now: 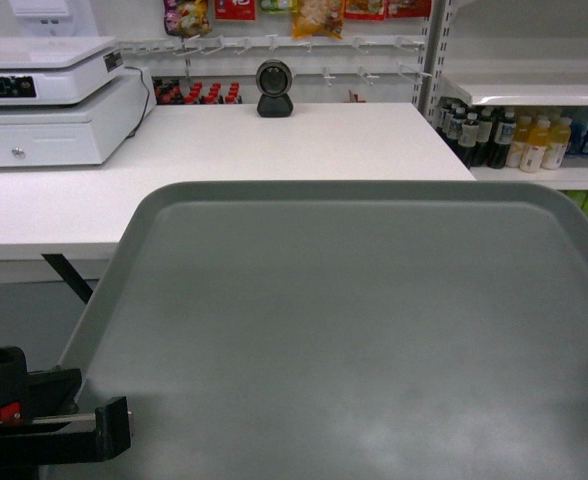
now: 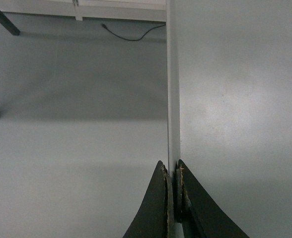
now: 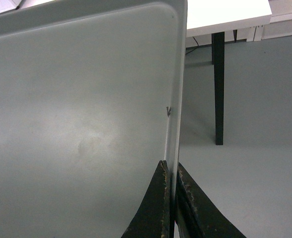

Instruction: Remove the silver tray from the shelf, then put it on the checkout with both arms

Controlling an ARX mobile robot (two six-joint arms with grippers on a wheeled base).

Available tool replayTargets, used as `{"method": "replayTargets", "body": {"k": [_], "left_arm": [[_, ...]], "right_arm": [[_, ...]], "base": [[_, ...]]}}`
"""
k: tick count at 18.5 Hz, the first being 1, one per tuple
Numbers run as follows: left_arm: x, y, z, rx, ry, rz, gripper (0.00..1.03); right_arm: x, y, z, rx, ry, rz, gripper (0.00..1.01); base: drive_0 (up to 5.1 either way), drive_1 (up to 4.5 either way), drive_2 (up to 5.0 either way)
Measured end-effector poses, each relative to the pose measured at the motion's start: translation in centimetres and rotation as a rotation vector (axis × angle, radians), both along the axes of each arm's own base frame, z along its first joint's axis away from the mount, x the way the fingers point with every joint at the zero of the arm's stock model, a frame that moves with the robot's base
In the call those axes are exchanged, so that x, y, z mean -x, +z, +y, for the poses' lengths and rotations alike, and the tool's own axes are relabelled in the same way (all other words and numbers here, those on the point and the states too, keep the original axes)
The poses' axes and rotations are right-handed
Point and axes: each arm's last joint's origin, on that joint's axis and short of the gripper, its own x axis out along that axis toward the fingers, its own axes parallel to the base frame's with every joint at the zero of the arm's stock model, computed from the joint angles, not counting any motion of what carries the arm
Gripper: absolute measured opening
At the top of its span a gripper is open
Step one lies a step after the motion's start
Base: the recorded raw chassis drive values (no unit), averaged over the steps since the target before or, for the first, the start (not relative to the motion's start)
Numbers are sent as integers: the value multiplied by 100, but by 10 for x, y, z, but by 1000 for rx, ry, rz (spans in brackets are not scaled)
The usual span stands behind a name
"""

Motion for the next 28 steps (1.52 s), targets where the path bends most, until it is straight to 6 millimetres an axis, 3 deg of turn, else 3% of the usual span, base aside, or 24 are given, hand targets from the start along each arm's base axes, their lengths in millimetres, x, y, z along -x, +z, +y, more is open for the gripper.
{"method": "replayTargets", "body": {"k": [28], "left_arm": [[0, 0, 0, -2, -1, 0, 2]], "right_arm": [[0, 0, 0, 0, 0, 0, 3]], "base": [[-2, 427, -432]]}}
